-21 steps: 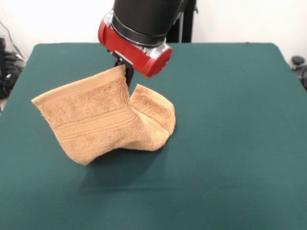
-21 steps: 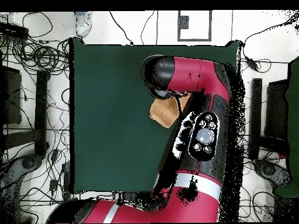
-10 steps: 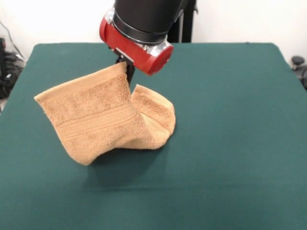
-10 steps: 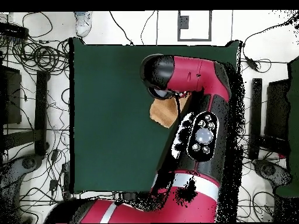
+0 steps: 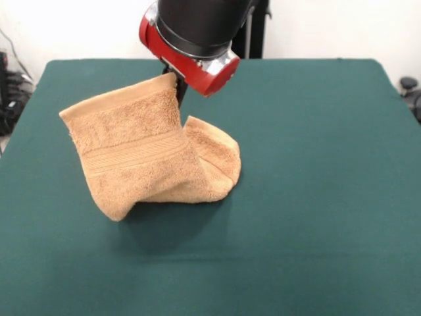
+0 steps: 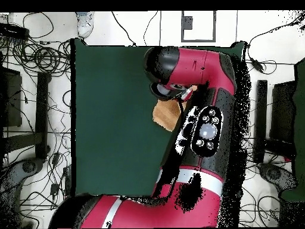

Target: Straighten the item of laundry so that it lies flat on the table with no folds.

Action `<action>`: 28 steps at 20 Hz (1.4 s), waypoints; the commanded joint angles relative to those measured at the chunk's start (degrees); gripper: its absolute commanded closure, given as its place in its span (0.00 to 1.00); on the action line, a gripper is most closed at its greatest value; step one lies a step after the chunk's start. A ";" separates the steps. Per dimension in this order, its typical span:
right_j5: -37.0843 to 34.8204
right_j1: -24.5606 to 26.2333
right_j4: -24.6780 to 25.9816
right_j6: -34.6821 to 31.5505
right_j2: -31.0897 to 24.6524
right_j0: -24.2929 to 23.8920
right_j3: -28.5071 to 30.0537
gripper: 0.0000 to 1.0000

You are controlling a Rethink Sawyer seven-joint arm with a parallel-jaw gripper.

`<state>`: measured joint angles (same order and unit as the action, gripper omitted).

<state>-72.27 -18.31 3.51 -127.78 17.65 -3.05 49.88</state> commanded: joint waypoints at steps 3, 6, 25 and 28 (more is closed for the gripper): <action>-4.64 4.87 -2.83 -10.13 -3.78 -0.96 -2.13 1.00; -9.13 6.40 -3.22 -9.74 -3.87 -1.37 -5.48 1.00; -19.97 13.58 -3.50 -6.87 -4.91 -4.23 -21.39 0.00; -18.98 13.00 -3.68 -7.08 -5.06 -4.00 -20.11 0.00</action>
<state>-89.95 -4.86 3.16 -127.78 17.67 -8.77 27.64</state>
